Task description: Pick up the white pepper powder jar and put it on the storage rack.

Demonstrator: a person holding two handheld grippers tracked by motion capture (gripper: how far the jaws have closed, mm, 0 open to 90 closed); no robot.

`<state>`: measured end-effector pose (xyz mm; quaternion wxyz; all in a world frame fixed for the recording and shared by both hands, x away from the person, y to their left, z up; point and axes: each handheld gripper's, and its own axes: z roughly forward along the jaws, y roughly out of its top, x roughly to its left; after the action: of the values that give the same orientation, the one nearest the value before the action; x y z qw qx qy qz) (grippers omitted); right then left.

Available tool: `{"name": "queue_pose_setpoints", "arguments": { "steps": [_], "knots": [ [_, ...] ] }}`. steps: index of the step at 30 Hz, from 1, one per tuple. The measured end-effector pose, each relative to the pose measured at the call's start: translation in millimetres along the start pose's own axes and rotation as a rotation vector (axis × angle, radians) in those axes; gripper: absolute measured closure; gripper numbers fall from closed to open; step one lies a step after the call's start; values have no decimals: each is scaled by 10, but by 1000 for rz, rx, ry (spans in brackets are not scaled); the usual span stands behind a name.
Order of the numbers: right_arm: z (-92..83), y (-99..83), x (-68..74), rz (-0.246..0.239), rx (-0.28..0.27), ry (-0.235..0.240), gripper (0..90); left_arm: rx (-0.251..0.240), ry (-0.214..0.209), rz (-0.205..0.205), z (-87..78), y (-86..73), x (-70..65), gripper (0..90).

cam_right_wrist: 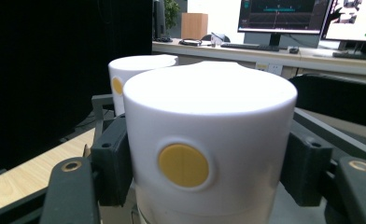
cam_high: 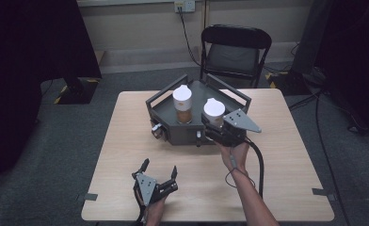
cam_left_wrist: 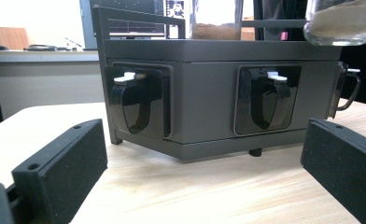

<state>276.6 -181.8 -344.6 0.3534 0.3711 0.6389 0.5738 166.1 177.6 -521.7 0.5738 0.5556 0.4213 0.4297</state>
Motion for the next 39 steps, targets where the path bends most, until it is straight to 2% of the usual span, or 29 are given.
{"name": "queue_pose_setpoints", "arguments": {
  "steps": [17, 24, 39],
  "knots": [
    [440, 235, -64, 7, 24, -48, 301, 0, 3, 0, 0, 1, -5, 1],
    [604, 230, -68, -16, 37, -66, 301, 1, 3, 0, 0, 1, -5, 1],
    [814, 200, -145, 2, 67, -65, 301, 1, 3, 0, 0, 1, -4, 1]
  ]
}}
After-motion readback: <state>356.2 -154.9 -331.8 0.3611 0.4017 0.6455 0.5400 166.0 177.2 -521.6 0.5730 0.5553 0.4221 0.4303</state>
